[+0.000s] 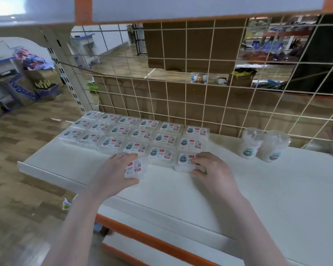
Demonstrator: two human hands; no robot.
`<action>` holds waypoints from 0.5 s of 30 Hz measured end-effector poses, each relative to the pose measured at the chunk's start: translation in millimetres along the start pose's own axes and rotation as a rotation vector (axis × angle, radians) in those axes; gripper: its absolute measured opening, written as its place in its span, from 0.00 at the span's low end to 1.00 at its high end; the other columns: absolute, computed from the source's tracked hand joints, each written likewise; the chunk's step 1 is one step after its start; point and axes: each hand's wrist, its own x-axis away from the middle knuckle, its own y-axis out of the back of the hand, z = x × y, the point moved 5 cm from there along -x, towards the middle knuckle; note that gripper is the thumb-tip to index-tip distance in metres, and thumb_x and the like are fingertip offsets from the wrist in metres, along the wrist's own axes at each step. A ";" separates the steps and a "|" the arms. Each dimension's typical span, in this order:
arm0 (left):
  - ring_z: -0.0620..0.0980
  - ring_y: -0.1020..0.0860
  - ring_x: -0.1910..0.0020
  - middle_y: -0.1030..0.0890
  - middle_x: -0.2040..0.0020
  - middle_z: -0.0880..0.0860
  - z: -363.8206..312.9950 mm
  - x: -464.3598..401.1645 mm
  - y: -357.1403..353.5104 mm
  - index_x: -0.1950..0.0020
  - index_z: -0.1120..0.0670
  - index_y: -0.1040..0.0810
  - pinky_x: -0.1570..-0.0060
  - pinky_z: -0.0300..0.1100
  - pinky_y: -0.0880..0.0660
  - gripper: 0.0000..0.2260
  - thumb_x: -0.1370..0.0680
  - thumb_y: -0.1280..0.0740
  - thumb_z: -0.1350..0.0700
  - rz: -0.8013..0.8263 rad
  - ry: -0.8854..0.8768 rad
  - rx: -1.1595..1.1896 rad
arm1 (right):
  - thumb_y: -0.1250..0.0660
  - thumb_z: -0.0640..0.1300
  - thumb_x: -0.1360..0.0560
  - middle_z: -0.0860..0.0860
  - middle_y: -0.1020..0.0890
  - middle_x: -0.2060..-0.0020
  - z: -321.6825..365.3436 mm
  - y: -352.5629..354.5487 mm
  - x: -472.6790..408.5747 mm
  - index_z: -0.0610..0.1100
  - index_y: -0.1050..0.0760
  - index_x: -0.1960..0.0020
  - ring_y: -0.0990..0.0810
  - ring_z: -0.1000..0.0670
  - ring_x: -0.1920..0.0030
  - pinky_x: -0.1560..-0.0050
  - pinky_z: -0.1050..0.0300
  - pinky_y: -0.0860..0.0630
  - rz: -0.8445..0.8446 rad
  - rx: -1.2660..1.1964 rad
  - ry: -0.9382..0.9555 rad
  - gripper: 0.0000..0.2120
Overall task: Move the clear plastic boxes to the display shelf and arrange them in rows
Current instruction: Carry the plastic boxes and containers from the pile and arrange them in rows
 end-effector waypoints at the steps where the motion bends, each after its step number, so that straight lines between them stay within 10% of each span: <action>1: 0.47 0.34 0.33 0.32 0.31 0.48 0.0 0.6 0.0 0.27 0.50 0.36 0.38 0.38 0.37 0.32 0.28 0.28 0.50 0.002 0.009 -0.001 | 0.25 0.36 0.35 0.46 0.17 0.51 0.9 -0.1 -0.3 0.41 0.17 0.52 0.19 0.44 0.51 0.50 0.62 0.30 -0.019 0.018 0.021 0.12; 15: 0.47 0.35 0.32 0.33 0.30 0.47 67.5 7.8 31.8 0.26 0.49 0.37 0.37 0.38 0.38 0.32 0.28 0.28 0.50 -0.027 0.043 0.010 | 0.29 0.38 0.36 0.48 0.19 0.64 80.3 -29.4 -19.6 0.43 0.20 0.61 0.20 0.42 0.64 0.67 0.57 0.26 -0.293 0.148 0.110 0.04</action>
